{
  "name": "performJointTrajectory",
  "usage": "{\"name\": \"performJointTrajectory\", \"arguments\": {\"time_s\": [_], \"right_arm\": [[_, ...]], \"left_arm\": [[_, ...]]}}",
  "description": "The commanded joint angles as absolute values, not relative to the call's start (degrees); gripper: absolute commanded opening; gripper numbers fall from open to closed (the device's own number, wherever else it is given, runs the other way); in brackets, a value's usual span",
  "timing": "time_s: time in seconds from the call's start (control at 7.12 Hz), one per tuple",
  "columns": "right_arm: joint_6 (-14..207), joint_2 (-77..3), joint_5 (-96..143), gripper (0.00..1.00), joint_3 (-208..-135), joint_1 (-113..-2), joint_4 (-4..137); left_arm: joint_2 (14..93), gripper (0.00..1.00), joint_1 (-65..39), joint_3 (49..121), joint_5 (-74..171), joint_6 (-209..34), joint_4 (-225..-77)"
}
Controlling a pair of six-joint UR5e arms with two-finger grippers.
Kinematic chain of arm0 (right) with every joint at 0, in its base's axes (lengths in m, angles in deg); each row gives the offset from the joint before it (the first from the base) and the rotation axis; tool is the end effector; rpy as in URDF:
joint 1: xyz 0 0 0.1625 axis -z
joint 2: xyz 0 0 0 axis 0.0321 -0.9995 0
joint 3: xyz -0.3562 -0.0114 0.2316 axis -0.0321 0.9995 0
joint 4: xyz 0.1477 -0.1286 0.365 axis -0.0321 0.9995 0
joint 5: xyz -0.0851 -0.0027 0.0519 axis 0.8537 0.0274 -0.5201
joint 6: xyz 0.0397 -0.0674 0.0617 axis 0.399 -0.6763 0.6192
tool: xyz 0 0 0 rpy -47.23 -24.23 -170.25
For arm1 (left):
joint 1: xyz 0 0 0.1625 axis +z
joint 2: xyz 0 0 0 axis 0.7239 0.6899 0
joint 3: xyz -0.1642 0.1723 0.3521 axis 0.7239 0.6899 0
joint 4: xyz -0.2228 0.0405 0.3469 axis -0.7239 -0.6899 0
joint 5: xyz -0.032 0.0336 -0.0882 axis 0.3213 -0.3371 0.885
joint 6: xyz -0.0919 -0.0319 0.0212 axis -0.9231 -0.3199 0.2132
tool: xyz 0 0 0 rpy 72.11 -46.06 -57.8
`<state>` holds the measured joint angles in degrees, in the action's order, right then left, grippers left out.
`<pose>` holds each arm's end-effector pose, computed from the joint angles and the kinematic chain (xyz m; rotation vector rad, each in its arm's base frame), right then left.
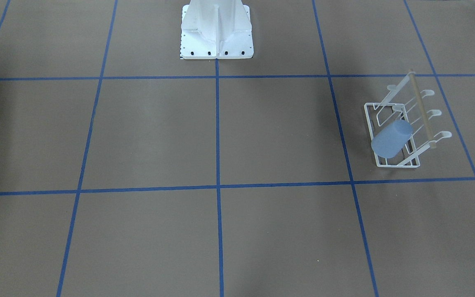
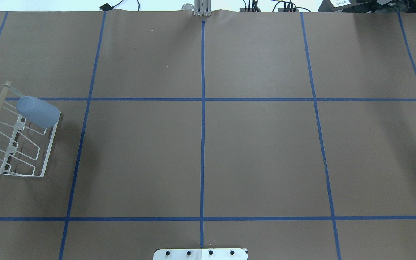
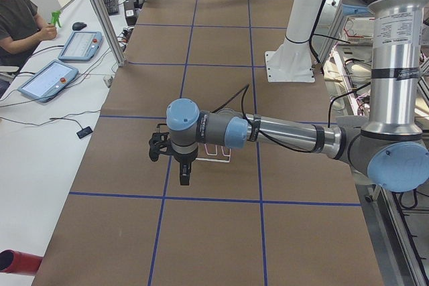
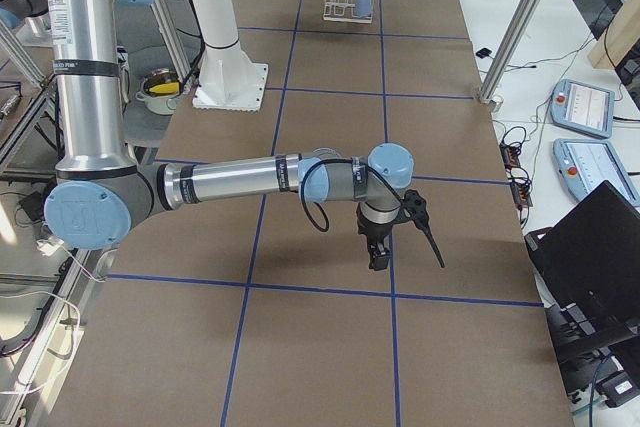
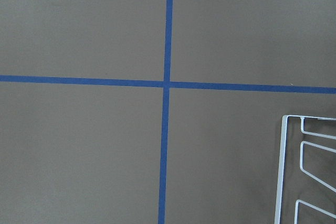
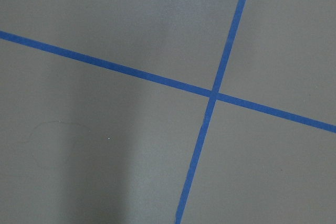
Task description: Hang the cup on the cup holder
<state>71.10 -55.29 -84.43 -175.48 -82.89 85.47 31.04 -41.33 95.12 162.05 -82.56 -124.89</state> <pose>0.0214 -0.5083 0.5972 0.0795 -0.7135 -0.2582 -0.0441 -0.4772 0.5845 0.0614 0.7914 -0.0676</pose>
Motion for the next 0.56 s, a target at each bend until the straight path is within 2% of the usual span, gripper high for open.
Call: {"name": "performJointTrajectory", "arguments": {"time_s": [0.0,0.42], "right_arm": [[73.6,-55.32,-84.4,1.0,-174.6,-82.89,85.48],[74.76,-55.14,-84.14,1.0,-175.74,-83.59,85.48]], "left_arm": [[30.9,0.99,-41.33,94.66,162.08,-82.48,-124.34],[30.28,0.99,-41.33,92.91,161.29,-74.86,-123.02]]}}
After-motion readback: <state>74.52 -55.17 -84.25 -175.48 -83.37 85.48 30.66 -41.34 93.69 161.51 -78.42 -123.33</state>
